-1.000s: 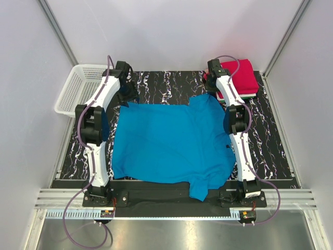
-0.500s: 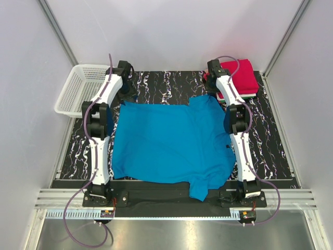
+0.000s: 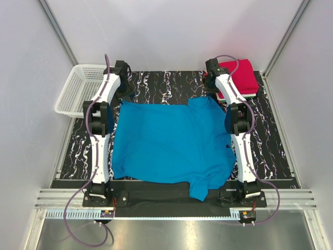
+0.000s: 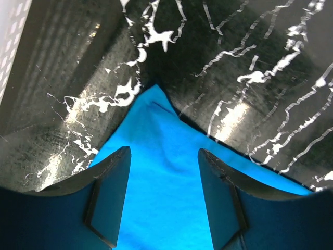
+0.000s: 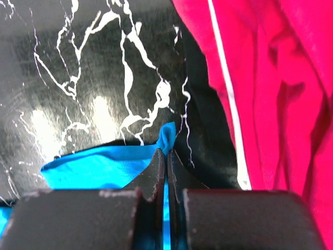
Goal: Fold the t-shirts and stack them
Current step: Fold the tshirt
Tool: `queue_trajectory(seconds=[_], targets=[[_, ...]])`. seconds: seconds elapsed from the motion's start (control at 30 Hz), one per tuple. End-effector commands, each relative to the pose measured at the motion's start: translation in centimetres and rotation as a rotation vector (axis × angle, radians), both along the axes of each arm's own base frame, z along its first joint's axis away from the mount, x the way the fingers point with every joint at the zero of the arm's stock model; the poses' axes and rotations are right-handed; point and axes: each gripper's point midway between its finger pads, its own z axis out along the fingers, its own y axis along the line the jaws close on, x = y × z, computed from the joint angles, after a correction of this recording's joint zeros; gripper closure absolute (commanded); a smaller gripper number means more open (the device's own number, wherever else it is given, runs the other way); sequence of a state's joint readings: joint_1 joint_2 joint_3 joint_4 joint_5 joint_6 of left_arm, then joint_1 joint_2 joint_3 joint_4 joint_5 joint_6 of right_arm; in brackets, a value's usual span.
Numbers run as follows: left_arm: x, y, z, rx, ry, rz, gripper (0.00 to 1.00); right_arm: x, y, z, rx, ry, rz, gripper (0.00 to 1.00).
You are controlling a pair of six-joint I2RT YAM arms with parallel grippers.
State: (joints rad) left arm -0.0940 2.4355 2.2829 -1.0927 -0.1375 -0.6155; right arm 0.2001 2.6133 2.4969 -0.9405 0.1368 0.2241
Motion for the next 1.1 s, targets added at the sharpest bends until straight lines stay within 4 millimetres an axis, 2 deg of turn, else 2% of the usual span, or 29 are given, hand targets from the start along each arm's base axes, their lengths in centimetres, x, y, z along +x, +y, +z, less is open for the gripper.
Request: queue_trajectory(seconds=[0.0, 0.17, 0.3, 0.63, 0.77, 0.9, 1.07], targets=[[1.0, 1.3, -0.2, 0.012, -0.019, 0.044, 0.42, -0.2, 0.8, 4.8, 0.020, -0.068, 0.015, 1.00], [0.6, 1.5, -0.8, 0.017, 0.004, 0.056, 0.43, -0.1, 0.7, 5.6, 0.022, -0.083, 0.017, 1.00], [0.4, 1.3, -2.0, 0.008, 0.034, 0.053, 0.44, -0.2, 0.8, 5.7, 0.030, -0.081, 0.018, 1.00], [1.1, 1.4, -2.0, 0.016, 0.020, 0.044, 0.46, -0.5, 1.0, 5.5, 0.038, -0.069, 0.019, 1.00], [0.3, 1.5, -2.4, 0.022, 0.054, 0.040, 0.52, -0.7, 0.9, 5.9, 0.040, -0.072, 0.018, 1.00], [-0.3, 1.5, -2.4, 0.030, 0.071, 0.033, 0.65, -0.7, 0.9, 6.1, 0.038, -0.074, 0.016, 1.00], [0.3, 1.2, -1.0, 0.033, 0.028, 0.006, 0.74, -1.1, 0.9, 5.7, 0.038, -0.062, 0.013, 1.00]])
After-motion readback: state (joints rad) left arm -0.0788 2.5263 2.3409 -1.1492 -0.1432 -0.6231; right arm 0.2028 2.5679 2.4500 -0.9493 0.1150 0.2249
